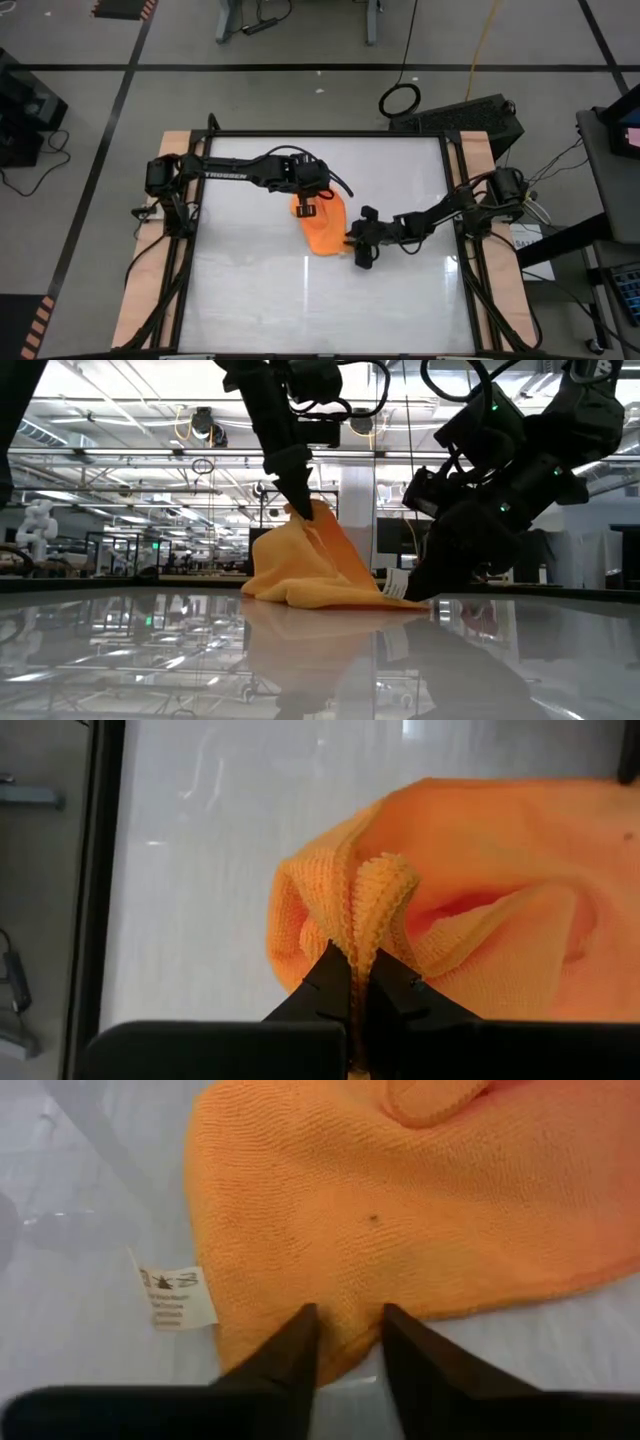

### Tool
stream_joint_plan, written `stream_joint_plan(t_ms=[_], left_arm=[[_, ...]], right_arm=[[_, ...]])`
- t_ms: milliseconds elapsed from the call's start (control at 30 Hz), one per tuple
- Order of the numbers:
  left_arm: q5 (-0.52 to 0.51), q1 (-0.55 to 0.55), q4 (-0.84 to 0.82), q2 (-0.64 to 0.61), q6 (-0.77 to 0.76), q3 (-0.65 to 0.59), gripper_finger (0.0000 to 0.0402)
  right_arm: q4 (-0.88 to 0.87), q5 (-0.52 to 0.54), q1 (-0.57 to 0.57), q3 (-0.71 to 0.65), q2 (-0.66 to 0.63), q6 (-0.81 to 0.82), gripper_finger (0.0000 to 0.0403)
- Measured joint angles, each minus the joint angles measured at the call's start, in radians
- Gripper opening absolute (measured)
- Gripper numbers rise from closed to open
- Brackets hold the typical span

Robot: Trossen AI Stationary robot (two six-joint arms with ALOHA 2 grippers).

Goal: Roll towel
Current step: Fold the towel

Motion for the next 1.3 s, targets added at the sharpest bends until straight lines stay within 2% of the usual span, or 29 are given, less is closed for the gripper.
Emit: stream_joint_plan(t_ms=[67, 133, 367, 533, 700, 967, 1100, 1300], left_arm=[[0.000, 0.000, -0.003, 0.000, -0.009, 0.000, 0.0009], [0.000, -0.001, -0.004, 0.000, -0.016, 0.000, 0.0009], [-0.030, -0.033, -0.011, -0.011, -0.006, 0.000, 0.0009], [-0.072, -0.083, -0.055, -0.063, 0.014, 0.000, 0.0009], [-0.091, -0.159, -0.084, -0.165, 0.021, 0.000, 0.0009], [0.124, -0.286, -0.083, -0.303, 0.030, 0.001, 0.0011], [0.127, -0.341, -0.078, -0.305, -0.009, 0.002, 0.0041], [0.032, -0.366, -0.107, -0.272, -0.015, 0.002, 0.0136]], right_arm=[[-0.005, -0.004, 0.000, 0.000, -0.003, -0.001, 0.0039], [-0.010, -0.013, 0.001, -0.002, -0.009, -0.008, 0.0012], [-0.154, -0.022, 0.020, -0.009, -0.130, -0.013, 0.0002], [-0.313, -0.024, 0.056, -0.011, -0.338, -0.030, 0.0001], [-0.441, -0.020, 0.103, -0.010, -0.575, -0.051, 0.0001], [-0.447, -0.049, 0.186, -0.008, -0.893, -0.161, 0.0000], [-0.449, -0.069, 0.210, -0.007, -0.952, -0.169, 0.0000], [-0.479, -0.064, 0.209, -0.007, -0.941, -0.169, 0.0000]])
